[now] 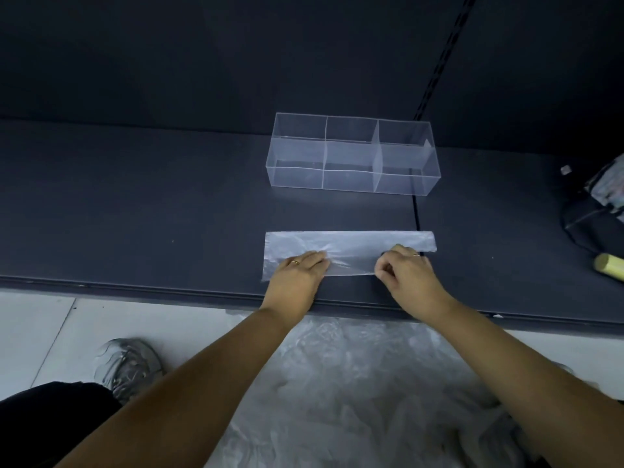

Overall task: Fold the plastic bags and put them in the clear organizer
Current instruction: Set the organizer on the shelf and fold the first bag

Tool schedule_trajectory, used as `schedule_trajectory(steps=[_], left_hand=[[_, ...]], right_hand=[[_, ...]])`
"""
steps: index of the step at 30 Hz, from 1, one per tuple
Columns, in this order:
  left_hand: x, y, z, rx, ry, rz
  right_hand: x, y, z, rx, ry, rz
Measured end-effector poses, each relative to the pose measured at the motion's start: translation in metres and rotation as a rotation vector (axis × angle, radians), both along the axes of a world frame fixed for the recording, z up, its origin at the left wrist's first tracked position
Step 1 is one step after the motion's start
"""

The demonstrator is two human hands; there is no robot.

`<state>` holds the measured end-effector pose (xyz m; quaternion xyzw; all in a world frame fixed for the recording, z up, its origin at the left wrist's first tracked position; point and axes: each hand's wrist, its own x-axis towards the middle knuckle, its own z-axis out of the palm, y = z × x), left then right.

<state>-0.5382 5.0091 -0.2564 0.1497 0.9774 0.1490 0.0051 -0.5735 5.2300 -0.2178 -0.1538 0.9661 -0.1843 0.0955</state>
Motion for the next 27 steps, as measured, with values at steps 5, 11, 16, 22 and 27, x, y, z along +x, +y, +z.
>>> schedule_trajectory(steps=[5,11,16,22,27], left_hand=[[0.008,0.014,0.010,0.007,0.035,0.017],[0.005,0.014,0.010,0.020,0.027,0.044],[-0.008,-0.025,0.027,0.298,-0.128,0.331],[-0.023,-0.068,0.032,0.733,-0.445,0.710],[-0.025,-0.059,0.023,0.610,-0.338,0.848]], right_hand=[[0.018,-0.003,0.008,0.062,0.105,0.130],[0.017,-0.028,-0.015,-0.081,0.131,0.124],[-0.006,-0.011,-0.018,-0.456,-0.080,-0.251],[-0.035,-0.009,-0.025,-0.646,-0.255,-0.533],[-0.044,-0.019,-0.033,-0.524,-0.227,-0.635]])
